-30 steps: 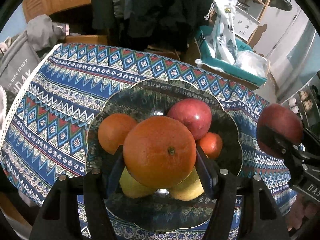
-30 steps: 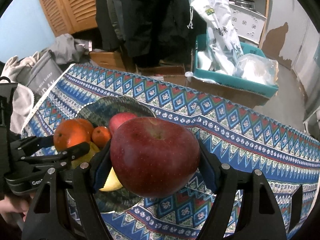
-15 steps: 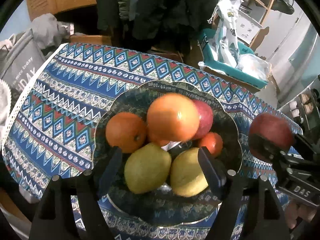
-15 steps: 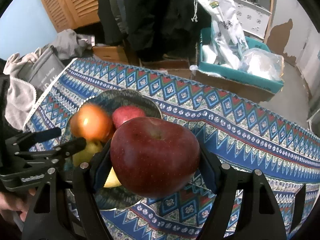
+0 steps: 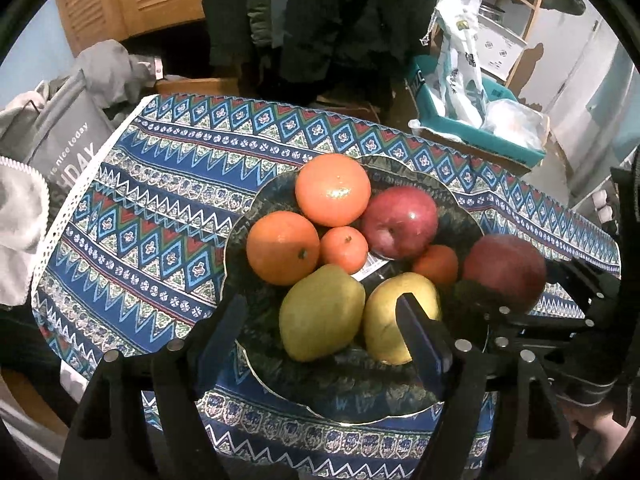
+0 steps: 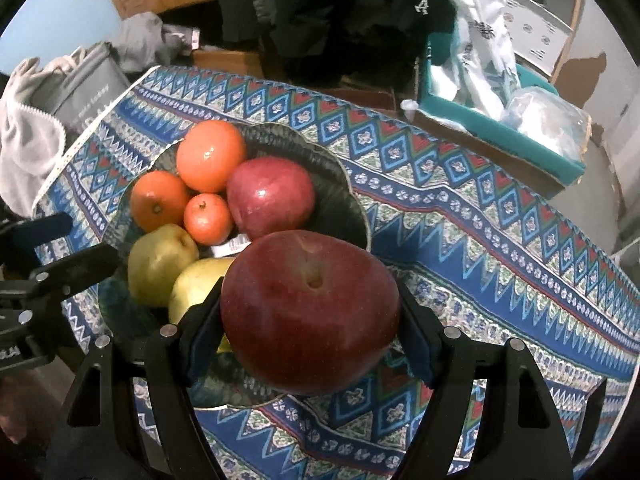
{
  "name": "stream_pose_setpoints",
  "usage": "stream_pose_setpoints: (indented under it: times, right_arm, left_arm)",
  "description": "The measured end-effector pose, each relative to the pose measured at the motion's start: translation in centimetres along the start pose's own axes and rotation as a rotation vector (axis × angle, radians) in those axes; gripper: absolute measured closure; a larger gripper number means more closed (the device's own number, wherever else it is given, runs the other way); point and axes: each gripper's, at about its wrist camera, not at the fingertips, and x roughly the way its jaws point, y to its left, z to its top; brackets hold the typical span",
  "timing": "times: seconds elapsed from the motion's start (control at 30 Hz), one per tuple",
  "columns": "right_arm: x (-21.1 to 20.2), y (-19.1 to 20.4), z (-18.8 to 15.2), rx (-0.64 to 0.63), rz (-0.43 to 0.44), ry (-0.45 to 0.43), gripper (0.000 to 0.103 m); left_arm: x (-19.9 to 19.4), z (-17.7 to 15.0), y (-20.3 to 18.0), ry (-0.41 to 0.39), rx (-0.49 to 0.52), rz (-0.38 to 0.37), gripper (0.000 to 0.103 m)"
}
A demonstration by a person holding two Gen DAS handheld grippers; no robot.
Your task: Organize fruits
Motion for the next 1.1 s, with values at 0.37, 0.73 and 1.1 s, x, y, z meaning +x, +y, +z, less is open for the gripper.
stream_pose_setpoints:
  times: [0.37,0.73,1.1]
  right_arm:
    - [-1.7,1.1,0.7,-0.039,0.013,-0.062,0.021]
    - [-6.5,-0.3,1.5,0.003,-0.054,-0.167,0.021]
    - [-12.3,-1.0,1.6,0.018,-0.148,-0.279,0.021]
  left_arm:
    - [-1.4,0.2,0.3,-0.023,-0.014,-0.001,0.024]
    - [-4.7,0.9,-0.2,-0.094,-0.013,-0.024,0.023]
    - [-8.6,1.5,-1.5,-0.185,0.012,-0.039,0.023]
